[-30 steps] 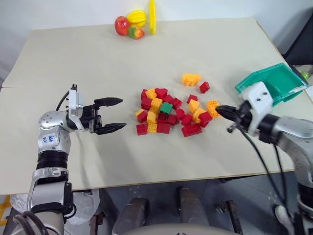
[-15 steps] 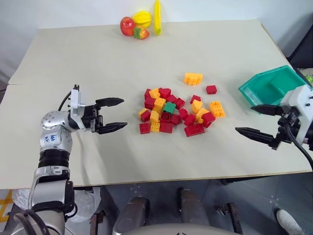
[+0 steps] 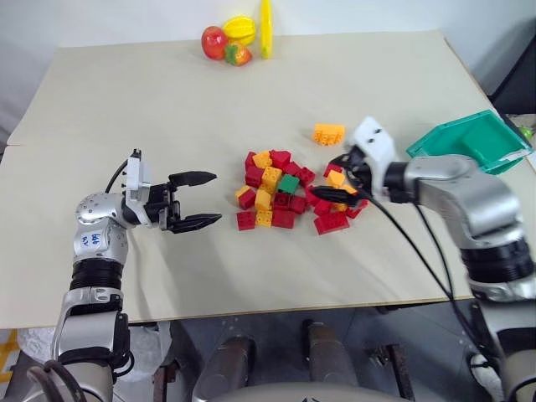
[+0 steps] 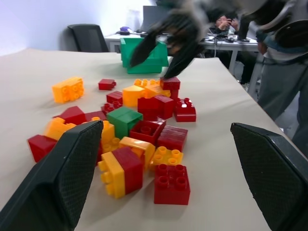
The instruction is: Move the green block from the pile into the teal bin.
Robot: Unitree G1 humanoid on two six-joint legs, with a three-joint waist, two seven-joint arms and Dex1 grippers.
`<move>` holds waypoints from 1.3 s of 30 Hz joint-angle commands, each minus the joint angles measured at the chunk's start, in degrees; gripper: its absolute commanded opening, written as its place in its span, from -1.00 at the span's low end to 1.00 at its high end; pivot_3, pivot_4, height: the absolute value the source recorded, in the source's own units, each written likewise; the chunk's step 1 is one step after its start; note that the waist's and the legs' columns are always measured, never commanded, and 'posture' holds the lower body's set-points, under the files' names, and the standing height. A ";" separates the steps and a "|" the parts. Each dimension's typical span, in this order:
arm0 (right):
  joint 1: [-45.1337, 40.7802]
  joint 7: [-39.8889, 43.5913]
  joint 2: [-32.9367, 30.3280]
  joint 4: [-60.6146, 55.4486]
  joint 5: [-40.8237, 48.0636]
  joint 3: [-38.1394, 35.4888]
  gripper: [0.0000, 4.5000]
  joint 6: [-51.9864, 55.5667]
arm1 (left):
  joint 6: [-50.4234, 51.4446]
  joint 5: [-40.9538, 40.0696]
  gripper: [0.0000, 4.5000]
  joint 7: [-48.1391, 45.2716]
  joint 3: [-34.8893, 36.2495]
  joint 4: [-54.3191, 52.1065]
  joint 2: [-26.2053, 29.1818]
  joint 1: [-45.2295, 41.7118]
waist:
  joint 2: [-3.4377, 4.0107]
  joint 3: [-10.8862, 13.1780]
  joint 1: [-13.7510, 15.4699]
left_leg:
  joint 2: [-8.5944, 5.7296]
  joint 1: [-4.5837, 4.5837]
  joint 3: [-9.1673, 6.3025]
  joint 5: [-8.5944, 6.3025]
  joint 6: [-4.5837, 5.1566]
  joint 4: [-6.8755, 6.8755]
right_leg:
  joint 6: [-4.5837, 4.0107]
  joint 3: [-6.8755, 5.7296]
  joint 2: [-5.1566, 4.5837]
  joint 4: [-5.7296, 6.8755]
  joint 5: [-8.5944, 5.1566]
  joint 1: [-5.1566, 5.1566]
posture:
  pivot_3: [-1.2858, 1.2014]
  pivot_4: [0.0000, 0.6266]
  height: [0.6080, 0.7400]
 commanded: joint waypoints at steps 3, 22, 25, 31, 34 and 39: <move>-6.39 0.36 6.26 9.42 -3.45 2.13 0.99 -2.83 | 1.76 -2.15 1.00 1.02 1.67 -6.84 0.88 3.81 | 0.01 0.01 -0.17 | -0.04 -0.03 0.02 -0.01 0.02 0.01 | 0.00 0.00 -0.02 0.00 0.00 -0.04 | 0.03 -0.52 1.00; -12.03 10.24 10.37 16.52 -9.90 7.37 -0.08 -2.89 | 3.90 -3.00 1.00 4.51 3.23 -12.47 2.20 8.13 | 0.03 0.00 -1.36 | -0.02 -0.01 0.00 -0.03 -0.02 0.13 | -0.03 -0.02 0.01 0.20 0.00 -0.07 | 0.03 -0.52 1.00; -12.20 10.24 10.54 15.99 -9.93 6.45 -0.09 -3.92 | 3.76 -2.89 1.00 4.54 3.06 -12.13 2.09 7.77 | 0.03 0.00 -1.36 | -0.02 -0.01 0.01 -0.03 -0.02 0.13 | -0.03 -0.01 0.01 0.22 0.00 -0.08 | 0.03 -0.52 1.00; -10.61 10.39 8.37 6.98 -7.63 1.89 -0.09 -3.60 | 4.16 -2.58 1.00 4.95 2.04 -12.15 1.26 6.45 | 0.03 0.00 -1.33 | -0.02 -0.03 0.02 -0.04 -0.03 0.13 | -0.04 0.00 0.01 0.24 -0.01 -0.13 | 0.03 -0.52 1.00; -9.79 9.36 6.59 2.35 -6.50 -1.94 -0.09 -3.43 | 4.76 -2.24 1.00 5.61 1.13 -12.63 0.66 5.89 | 0.03 0.01 -1.29 | -0.04 -0.05 0.03 -0.04 -0.03 0.13 | -0.04 0.00 -0.01 0.25 -0.01 -0.15 | 0.03 -0.52 1.00; -5.41 7.55 -1.17 -6.26 -7.50 -8.58 -0.09 -6.86 | 5.73 2.24 1.00 9.13 -4.43 -13.93 -1.55 3.98 | 0.03 0.01 -0.34 | -0.06 -0.10 0.02 -0.04 -0.03 0.14 | -0.04 -0.02 -0.01 0.23 0.00 -0.15 | 0.03 -0.52 1.00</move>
